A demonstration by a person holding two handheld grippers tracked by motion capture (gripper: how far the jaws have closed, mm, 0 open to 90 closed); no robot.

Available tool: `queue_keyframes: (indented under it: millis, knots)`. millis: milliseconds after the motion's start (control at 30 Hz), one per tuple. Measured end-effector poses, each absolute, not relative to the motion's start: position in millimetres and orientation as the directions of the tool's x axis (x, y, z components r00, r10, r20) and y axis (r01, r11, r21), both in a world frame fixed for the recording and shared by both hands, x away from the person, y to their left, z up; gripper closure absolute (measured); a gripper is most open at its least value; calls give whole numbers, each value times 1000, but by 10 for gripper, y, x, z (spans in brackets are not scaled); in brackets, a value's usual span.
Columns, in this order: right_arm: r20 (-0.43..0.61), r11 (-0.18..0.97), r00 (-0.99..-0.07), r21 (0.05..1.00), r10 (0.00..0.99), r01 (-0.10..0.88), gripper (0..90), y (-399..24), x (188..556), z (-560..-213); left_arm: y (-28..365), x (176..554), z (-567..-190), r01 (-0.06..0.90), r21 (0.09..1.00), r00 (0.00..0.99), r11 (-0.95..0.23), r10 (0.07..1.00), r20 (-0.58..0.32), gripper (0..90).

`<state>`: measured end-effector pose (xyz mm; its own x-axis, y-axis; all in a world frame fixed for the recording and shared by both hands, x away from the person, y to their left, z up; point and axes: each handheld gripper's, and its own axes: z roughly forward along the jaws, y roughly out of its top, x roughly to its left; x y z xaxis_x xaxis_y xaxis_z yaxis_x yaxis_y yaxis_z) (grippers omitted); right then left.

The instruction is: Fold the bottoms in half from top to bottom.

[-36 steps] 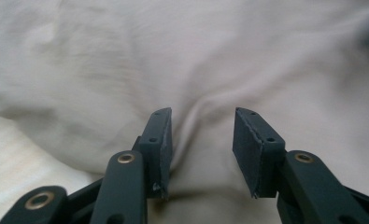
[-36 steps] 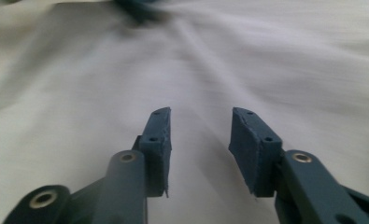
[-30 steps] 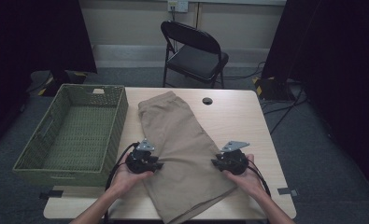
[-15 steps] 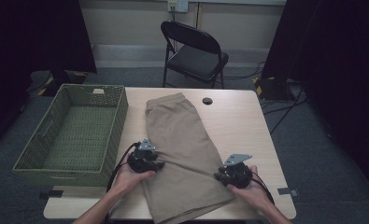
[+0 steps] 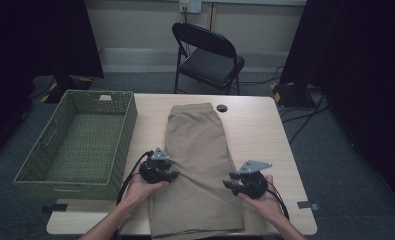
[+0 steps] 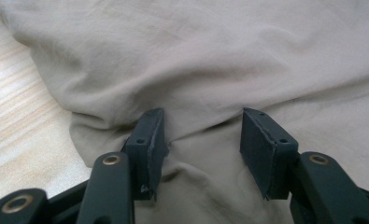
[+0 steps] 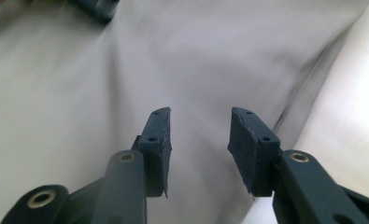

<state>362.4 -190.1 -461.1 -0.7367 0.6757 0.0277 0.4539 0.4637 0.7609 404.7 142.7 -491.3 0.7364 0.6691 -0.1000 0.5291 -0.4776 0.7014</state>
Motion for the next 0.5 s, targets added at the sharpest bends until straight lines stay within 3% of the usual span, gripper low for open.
queue_keyframes:
  millis: [67,233,500]
  knots:
    - [-22,472,-712,763,702,442,570,-1788,3861,-4594,1429,4045,-4917,527,703,738,-477,667,-101,491]
    - [-21,483,-701,739,713,469,562,-1630,4132,-4719,1434,4044,-4921,522,706,744,-479,660,-102,478]
    - [-20,515,-702,695,711,502,519,-1678,4178,-4875,1437,4042,-4928,518,711,748,-476,655,-107,463]
